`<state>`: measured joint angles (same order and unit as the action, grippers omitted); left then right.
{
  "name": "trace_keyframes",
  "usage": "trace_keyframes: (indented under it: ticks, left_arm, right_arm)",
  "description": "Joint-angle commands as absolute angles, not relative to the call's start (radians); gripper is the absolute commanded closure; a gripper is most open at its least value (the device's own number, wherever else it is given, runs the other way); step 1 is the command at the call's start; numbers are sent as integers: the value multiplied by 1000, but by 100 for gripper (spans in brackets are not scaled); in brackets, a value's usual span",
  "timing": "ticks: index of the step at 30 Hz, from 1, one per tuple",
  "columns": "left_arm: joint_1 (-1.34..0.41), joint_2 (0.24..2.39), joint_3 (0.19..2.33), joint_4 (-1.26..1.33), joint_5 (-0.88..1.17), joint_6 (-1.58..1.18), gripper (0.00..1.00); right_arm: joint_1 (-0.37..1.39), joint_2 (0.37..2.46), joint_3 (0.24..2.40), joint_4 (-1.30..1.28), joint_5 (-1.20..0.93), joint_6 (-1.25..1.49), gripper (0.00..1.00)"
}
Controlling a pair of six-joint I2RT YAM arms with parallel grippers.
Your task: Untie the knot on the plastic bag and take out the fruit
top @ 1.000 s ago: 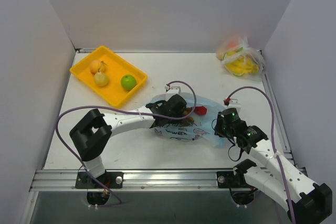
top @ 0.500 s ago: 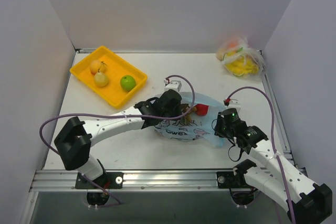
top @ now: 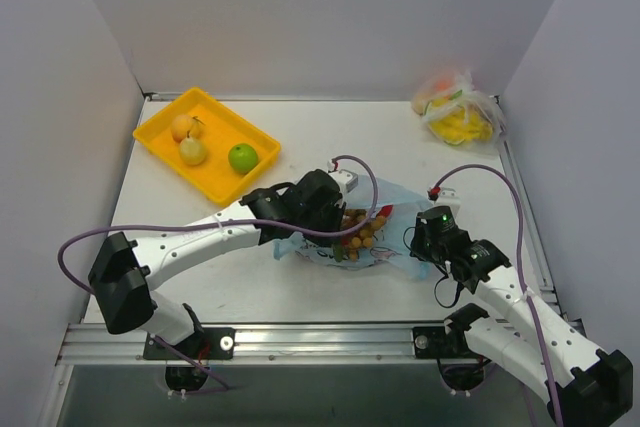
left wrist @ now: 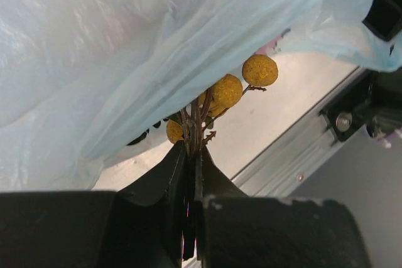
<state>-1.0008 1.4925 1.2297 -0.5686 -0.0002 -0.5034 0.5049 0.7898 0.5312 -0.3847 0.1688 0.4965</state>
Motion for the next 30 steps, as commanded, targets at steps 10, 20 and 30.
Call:
trace_keyframes:
  ticks: [10, 20, 30]
  left_arm:
    - [-996, 1393, 1505, -624, 397, -247, 100]
    - [-562, 1299, 1464, -314, 521, -455, 100]
    - [-169, 1359, 1247, -150, 95, -611, 100]
  right_arm:
    - [506, 805, 563, -385, 187, 509, 78]
    - [506, 798, 558, -396, 178, 511, 78]
    - [506, 821, 564, -397, 175, 509, 78]
